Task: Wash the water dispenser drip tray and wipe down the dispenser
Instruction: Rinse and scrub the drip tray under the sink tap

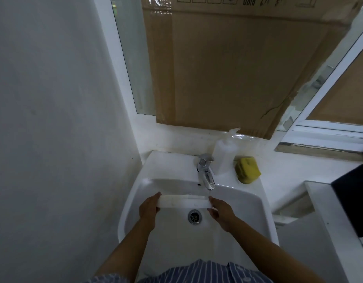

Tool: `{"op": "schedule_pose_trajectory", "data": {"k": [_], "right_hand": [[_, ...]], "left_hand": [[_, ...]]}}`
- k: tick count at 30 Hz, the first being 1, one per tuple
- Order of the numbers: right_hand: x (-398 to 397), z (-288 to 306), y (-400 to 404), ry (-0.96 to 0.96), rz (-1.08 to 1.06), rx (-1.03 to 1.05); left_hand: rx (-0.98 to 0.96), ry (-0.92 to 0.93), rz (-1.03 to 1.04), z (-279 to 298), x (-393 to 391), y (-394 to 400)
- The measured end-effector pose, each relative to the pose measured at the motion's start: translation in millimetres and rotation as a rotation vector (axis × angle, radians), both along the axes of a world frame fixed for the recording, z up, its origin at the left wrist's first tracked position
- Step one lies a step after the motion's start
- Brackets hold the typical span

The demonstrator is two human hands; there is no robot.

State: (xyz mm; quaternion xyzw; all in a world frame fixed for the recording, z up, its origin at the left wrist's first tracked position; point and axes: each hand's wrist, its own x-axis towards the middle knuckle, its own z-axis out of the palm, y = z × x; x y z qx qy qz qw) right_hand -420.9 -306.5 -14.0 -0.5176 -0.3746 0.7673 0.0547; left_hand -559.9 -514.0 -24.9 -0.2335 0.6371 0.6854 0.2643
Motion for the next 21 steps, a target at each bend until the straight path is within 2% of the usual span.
{"op": "schedule_pose_trajectory", "data": {"k": [4,9,16,21], "right_hand": [[13.1,-3.2,10.1,-0.052,0.013,0.045],[30.7,-1.6,20.6,0.002,-0.045,0.087],[54.0,-1.3,33.1,-0.011,-0.139,0.054],[60.2,2.6,39.7,-0.053,-0.162,0.043]], "left_hand": [[0.068,-0.094,-0.1,-3.8,-1.8,10.0],[0.193,-0.098,-0.249,-0.2,3.9,31.6],[0.109,-0.089,-0.392,7.9,12.2,65.1],[-0.025,-0.025,-0.479,16.7,13.5,86.6]]}}
